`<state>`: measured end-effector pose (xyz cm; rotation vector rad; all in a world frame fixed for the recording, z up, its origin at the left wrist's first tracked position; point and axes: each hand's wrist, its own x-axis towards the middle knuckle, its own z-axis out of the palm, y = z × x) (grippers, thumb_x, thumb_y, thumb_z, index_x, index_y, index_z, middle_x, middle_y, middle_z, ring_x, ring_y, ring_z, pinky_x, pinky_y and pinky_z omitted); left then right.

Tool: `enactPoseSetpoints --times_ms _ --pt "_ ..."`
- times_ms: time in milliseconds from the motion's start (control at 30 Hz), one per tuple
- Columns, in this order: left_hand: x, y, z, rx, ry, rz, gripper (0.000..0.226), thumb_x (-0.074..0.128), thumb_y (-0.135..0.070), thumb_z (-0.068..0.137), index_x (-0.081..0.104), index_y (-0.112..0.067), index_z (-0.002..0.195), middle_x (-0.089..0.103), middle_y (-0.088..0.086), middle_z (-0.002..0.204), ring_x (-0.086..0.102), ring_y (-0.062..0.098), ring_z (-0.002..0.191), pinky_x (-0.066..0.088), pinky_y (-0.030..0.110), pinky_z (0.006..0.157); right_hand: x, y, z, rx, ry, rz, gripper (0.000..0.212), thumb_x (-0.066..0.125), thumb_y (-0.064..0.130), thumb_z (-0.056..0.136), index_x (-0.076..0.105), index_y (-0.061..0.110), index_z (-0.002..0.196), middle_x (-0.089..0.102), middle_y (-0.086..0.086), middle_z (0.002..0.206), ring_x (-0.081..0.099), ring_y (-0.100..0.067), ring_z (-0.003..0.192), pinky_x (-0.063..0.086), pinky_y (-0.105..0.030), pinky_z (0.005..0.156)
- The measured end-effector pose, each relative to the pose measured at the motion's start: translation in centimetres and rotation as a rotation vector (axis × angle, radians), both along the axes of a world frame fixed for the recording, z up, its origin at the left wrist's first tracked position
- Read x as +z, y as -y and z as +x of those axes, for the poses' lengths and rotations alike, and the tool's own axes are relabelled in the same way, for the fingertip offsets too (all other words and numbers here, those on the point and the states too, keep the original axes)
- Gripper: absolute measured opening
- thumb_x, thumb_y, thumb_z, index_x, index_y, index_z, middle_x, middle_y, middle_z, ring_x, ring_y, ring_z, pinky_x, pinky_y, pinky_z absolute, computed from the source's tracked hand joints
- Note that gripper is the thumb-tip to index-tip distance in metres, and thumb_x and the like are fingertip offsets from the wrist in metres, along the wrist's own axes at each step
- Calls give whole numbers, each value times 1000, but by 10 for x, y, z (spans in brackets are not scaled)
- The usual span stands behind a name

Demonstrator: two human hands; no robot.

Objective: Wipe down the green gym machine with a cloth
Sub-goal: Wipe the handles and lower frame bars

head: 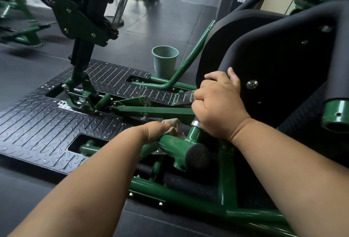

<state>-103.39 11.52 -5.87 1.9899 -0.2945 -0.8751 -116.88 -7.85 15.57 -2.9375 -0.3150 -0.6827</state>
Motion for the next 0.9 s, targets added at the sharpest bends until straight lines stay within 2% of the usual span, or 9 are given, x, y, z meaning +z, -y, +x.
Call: enactPoseSetpoints --times_ms 100,167,300,400,500,600,700,800,900 --pt "-5 -4 1 169 -54 7 55 67 -44 76 72 -5 115 72 19 125 67 27 108 49 52 111 -3 0 1 13 56 15 43 30 37 79 68 23 64 57 13 78 49 -26 126 2 -60 124" --pt "8 -4 -9 216 -91 35 16 65 -23 92 69 -8 92 71 20 109 63 27 94 54 44 97 -4 1 1 16 69 17 42 32 36 80 68 22 64 57 12 77 50 -26 125 2 -59 125" --pt "43 4 -30 175 -30 43 23 56 -13 101 64 -7 80 64 8 78 56 19 67 46 27 63 -5 0 3 18 91 25 40 33 35 79 67 21 62 57 11 75 51 -26 123 4 -60 124" --pt "64 3 -51 148 29 -84 25 60 -30 87 70 -8 83 70 9 81 61 21 72 51 35 72 -6 0 2 20 114 33 40 33 35 78 66 20 61 56 12 75 52 -27 121 6 -61 124" --pt "53 -4 -59 219 40 -149 28 57 -36 93 68 -12 86 68 8 82 60 23 79 52 42 75 -5 0 1 23 106 49 40 33 35 79 66 21 61 57 11 74 50 -27 123 3 -60 124" --pt "24 -15 -44 290 15 -39 30 46 -35 109 67 -13 105 67 11 100 62 28 97 51 39 84 -6 0 1 19 108 51 38 34 34 80 63 22 60 56 11 73 50 -26 124 2 -58 125" --pt "-17 -28 -20 322 -74 95 51 44 -43 110 67 -3 132 67 20 134 63 37 125 50 45 108 -8 0 1 10 109 37 36 36 33 79 62 21 59 57 10 73 49 -26 124 3 -58 124" --pt "-59 -38 -6 371 -85 124 52 46 -37 110 56 -1 146 58 21 148 52 38 140 40 49 118 -6 -1 1 10 100 30 35 35 34 79 60 22 58 57 10 73 49 -24 124 3 -59 124" --pt "-101 -44 3 404 -66 72 50 46 -31 105 48 -18 153 50 15 157 46 32 145 33 48 123 -5 -3 0 23 107 47 32 34 36 80 55 26 58 56 11 74 49 -25 124 2 -58 125"
